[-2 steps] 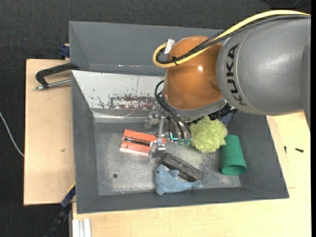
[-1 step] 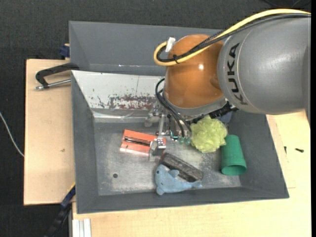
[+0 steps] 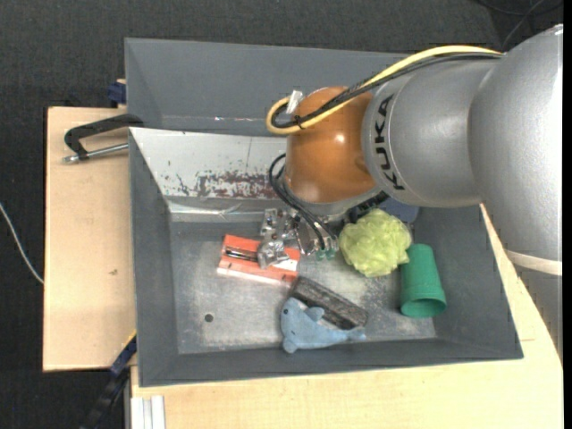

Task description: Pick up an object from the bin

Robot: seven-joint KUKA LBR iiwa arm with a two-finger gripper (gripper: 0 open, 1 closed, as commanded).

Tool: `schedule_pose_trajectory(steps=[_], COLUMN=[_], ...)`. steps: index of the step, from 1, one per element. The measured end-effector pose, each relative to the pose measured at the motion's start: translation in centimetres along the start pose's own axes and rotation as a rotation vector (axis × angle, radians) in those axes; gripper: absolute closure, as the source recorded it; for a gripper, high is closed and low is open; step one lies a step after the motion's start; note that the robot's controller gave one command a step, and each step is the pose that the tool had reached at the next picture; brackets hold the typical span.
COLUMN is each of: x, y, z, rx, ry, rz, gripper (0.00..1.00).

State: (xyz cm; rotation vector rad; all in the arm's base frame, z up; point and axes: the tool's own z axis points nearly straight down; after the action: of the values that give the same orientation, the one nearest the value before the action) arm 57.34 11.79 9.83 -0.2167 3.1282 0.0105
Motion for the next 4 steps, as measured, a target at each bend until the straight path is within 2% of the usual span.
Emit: schedule_pose_trajectory(steps=[1, 2, 3, 4], x=[0.0, 0.2, -0.3, 0.4], y=[0.0, 0.1, 0.3, 0.3], z=[0.0, -3.0, -7.5, -9.4], rx=[0.000, 0.004, 0.004, 0.004], ry=[0.000, 0.004, -0.004, 0.000], rz=[0.001, -0.006, -0.008, 0.001], gripper=[1.00, 1.00, 1.00, 0.00])
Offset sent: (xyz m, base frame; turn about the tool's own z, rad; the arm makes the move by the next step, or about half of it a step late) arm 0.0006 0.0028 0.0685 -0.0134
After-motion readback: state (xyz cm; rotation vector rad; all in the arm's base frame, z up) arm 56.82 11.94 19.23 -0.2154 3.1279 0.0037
